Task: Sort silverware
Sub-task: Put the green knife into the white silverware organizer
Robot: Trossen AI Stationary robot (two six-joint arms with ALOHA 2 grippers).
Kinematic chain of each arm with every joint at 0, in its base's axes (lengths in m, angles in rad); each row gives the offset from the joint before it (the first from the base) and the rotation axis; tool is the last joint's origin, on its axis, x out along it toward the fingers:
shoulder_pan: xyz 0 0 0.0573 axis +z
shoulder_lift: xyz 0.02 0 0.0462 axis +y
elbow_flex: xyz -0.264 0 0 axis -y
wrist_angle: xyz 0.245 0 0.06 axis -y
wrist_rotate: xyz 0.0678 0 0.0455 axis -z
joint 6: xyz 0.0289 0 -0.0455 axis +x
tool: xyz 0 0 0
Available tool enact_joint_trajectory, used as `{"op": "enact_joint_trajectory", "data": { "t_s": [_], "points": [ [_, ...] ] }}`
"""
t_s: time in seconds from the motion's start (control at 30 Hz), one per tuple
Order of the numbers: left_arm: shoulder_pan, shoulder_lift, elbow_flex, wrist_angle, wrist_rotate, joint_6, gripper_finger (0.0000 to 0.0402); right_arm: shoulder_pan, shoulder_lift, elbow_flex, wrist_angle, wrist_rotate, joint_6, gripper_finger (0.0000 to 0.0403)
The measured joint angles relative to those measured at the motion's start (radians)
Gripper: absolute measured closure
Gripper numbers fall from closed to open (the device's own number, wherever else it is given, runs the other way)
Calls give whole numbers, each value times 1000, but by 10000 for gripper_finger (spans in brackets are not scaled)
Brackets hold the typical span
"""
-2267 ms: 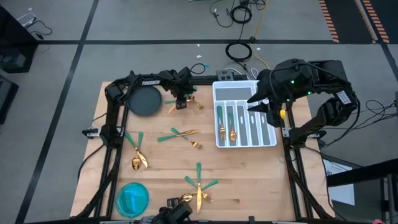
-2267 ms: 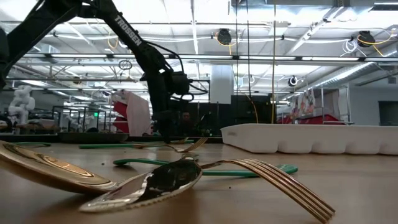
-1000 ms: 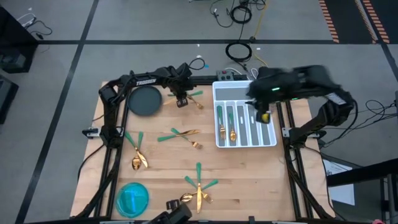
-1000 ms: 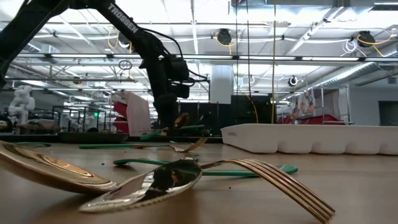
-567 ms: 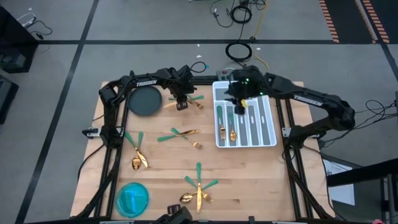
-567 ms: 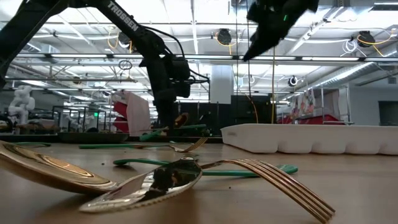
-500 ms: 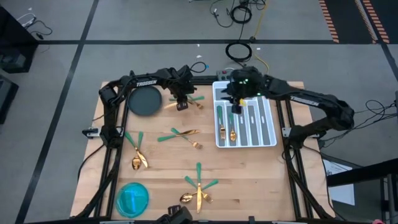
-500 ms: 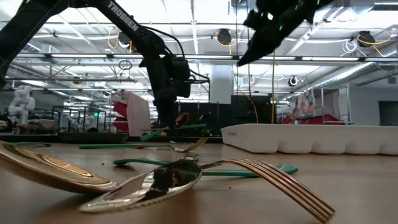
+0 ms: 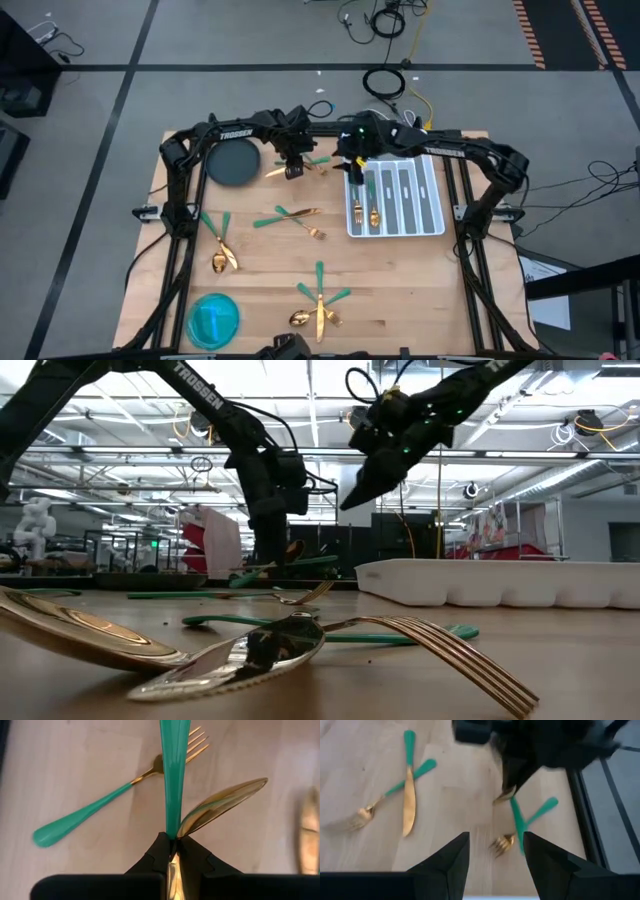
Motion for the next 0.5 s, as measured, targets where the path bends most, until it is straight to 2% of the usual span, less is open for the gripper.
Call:
{"op": "enact_joint_trajectory", "data": {
  "t_s": [0.23,0.4,0.5],
  "points": [
    [-22,-22,0,-4,42,8,379,0,124,149,-69,-5,-30,220],
    [-9,-53,0,-31,89,25,379,2,137,160,-178,9,-154,220],
    [3,-65,1,-36,126,26,379,2,136,160,-199,67,-211,220]
  ]
}}
